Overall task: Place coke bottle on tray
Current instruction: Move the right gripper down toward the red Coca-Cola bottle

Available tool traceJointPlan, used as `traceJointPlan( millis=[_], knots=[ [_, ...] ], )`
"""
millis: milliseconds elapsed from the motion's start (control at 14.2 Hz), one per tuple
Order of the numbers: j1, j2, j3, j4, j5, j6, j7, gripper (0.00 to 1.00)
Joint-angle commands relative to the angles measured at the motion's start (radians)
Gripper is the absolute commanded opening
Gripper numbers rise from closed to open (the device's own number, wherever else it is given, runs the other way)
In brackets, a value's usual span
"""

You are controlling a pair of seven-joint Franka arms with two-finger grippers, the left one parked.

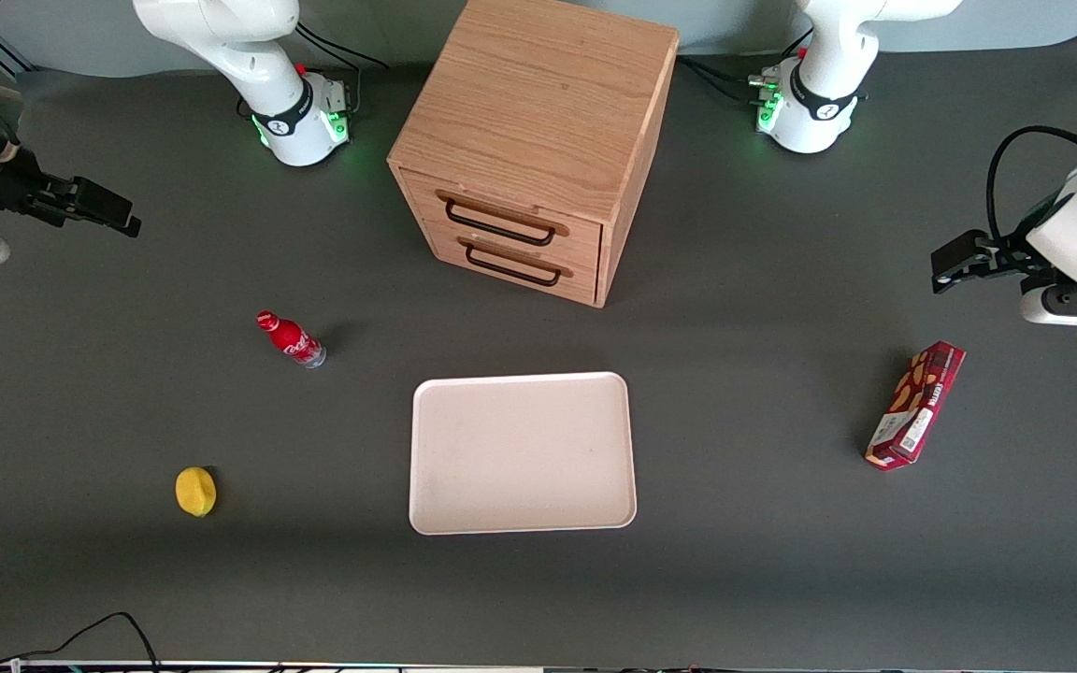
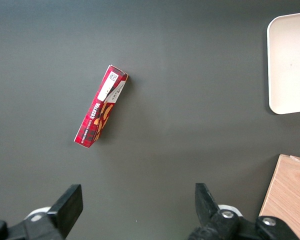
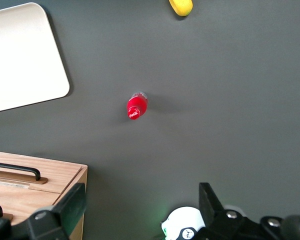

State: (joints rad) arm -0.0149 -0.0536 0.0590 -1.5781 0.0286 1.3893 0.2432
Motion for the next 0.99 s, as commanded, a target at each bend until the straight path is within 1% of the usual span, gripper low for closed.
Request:
traceJointPlan(
  millis=[0,141,211,423,634,775,915],
  knots=[
    [0.007,0.026,-0.004,0.05,-0.018,-0.047,0.002,1.0],
    [0.006,0.026,-0.004,0.035,-0.016,-0.059,0.002,1.0],
    [0.004,0.034,-0.004,0.003,0.0,-0.043,0.001,1.0],
    [0.012,0.021,0.011,-0.207,0.007,0.156,0.005,1.0],
    [0.012,0.026,0.045,-0.42,0.004,0.415,0.047,1.0],
    [0.013,0.031,0.058,-0.531,0.004,0.583,0.091,1.0],
    [0.012,0.06,0.087,-0.598,-0.009,0.719,0.12,1.0]
  ],
)
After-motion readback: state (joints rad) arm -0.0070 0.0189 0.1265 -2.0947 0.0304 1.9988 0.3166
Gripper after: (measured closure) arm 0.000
